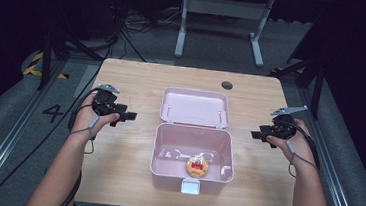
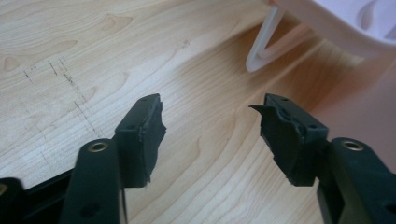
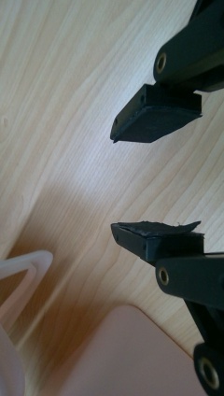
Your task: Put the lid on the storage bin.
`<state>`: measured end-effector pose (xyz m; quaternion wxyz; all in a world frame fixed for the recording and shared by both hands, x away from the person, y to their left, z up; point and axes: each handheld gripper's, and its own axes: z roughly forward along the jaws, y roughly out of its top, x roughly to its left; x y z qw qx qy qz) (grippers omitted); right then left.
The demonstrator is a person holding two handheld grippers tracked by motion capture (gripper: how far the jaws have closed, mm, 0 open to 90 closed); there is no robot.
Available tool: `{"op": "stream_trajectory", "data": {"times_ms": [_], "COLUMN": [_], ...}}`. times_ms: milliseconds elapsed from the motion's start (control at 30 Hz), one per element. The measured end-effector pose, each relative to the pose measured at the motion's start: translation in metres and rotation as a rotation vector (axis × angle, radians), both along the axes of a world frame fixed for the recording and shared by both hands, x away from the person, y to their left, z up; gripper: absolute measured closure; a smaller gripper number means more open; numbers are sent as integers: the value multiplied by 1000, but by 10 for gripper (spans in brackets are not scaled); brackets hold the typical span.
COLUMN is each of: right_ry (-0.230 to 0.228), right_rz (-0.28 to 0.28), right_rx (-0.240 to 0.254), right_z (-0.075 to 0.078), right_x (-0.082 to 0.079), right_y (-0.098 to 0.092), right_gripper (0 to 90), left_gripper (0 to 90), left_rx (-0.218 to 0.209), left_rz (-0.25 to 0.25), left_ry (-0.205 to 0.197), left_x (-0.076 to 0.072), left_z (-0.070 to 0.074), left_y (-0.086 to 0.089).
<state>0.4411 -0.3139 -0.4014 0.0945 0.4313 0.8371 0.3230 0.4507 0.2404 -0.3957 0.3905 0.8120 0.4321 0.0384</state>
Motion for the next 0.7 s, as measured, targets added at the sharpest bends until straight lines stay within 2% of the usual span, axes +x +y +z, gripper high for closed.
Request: {"op": "stream_trajectory", "data": {"times_ms": [167,233,267,300,367,533,700], "right_ry": [-21,-20,-26,-28,-26,-42,-43], "right_rz": [13,3,0,-1,-8,-12,-15], "right_rx": [-7,0,-10,-14,-18,-25,-25], "right_z": [-2,-2,-2,-1,-1,0,-2], "right_x": [1,1,1,1,0,-1,-3], "right_y": [0,0,0,-1,-1,-4,-6], "right_gripper": [474,464,460,457,450,441,439], "left_gripper": [350,338,328,326,326,328,332], "left_rx": [23,10,10,-26,-45,-30,-39], "left_rz": [14,16,16,21,15,-4,-19], "left_ry": [2,-28,-28,-40,-42,-58,-64], "left_x": [1,3,3,5,7,16,24], "left_z": [3,6,6,9,13,21,28], "left_y": [-3,-3,-3,-5,-8,-16,-23]}}
